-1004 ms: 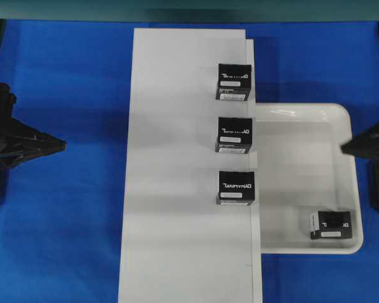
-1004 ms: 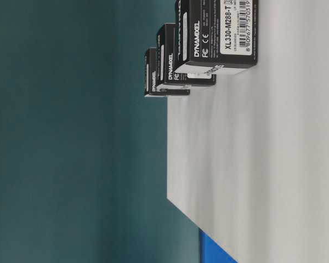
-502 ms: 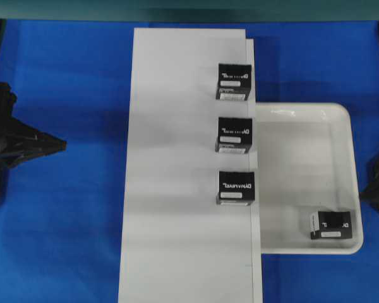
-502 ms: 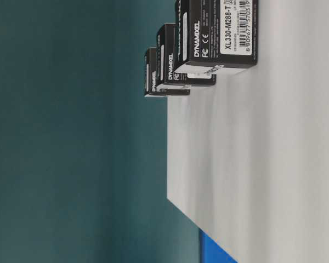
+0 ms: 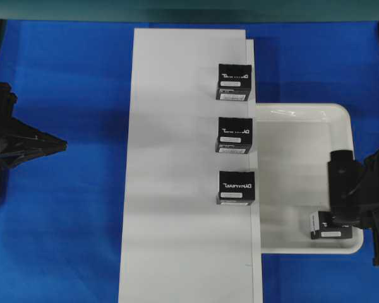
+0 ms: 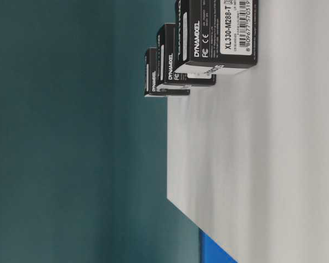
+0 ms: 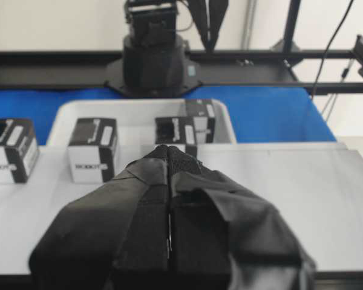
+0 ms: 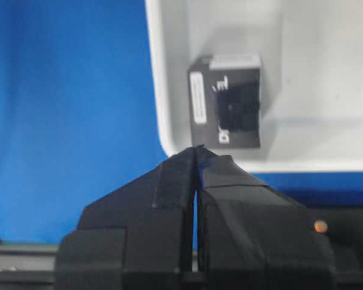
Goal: Place the box from the white plastic tray onto the white base.
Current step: 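Lower the open right gripper around the black box in the tray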
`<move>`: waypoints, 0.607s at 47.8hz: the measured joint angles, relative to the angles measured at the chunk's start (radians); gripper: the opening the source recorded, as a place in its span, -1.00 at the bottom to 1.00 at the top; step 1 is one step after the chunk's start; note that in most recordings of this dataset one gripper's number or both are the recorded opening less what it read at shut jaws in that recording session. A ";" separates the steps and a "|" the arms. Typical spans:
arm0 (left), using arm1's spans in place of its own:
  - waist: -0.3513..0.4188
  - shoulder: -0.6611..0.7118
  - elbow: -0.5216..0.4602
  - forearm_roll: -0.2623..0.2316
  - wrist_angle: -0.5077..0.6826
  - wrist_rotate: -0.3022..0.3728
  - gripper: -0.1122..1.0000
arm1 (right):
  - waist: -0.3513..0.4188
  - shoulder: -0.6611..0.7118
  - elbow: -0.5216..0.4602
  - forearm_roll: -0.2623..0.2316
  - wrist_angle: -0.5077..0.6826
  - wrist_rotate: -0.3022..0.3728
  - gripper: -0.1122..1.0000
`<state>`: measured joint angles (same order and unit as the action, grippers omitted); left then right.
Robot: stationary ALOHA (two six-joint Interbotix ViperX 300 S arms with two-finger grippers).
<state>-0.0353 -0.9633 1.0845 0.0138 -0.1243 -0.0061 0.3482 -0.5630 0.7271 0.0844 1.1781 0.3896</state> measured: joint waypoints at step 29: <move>0.000 0.000 0.000 0.000 0.002 0.000 -0.93 | 0.005 0.012 0.127 0.061 -0.130 0.061 0.92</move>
<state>-0.0353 -0.9633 1.0845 0.0138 -0.1227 -0.0061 0.3528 -0.5507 0.8544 0.1457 1.0477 0.4510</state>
